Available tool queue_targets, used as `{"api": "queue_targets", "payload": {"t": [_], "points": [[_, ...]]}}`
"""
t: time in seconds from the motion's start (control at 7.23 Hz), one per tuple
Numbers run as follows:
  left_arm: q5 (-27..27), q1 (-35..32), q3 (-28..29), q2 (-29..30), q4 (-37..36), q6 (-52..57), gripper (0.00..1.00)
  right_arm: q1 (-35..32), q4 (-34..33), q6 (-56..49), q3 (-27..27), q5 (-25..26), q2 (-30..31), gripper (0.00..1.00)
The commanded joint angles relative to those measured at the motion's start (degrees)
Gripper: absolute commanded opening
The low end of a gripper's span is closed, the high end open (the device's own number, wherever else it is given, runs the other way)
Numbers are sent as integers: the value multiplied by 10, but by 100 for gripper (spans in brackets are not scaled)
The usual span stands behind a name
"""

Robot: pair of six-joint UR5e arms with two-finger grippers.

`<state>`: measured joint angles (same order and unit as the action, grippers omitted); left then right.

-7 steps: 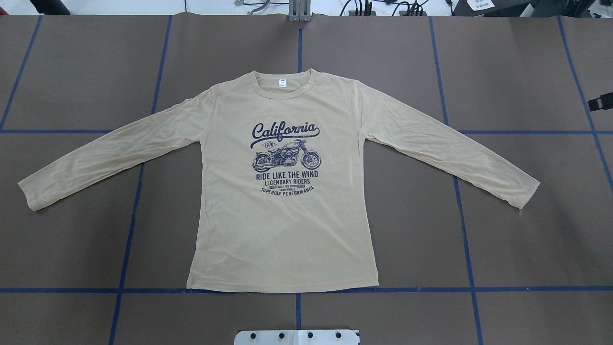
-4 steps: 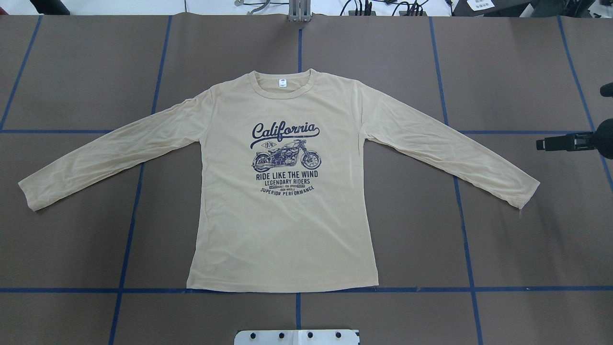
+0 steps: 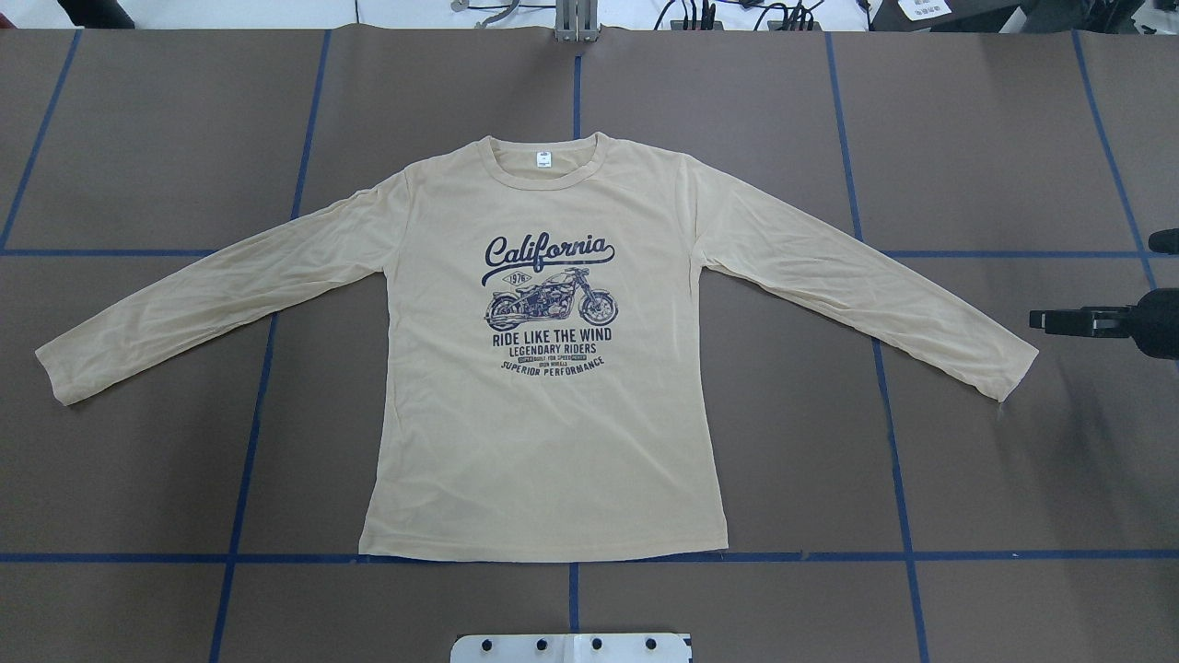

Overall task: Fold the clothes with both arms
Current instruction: 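Move the right gripper toward the sleeve nearest it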

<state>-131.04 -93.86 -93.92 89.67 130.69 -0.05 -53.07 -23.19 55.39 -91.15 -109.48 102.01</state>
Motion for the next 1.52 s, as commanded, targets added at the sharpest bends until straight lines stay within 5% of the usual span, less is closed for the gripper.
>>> {"api": "queue_targets", "payload": {"t": [0.0,0.28,0.83,1.38], "points": [[0,0,1,-10,17,0,100,46,3,2,6,59,5,76],[0,0,6,-18,35,0,100,87,3,2,7,106,6,70],[0,0,6,-25,36,0,100,102,3,2,6,112,17,56],[0,0,5,-32,36,1,100,102,3,2,2,113,17,0]]}}
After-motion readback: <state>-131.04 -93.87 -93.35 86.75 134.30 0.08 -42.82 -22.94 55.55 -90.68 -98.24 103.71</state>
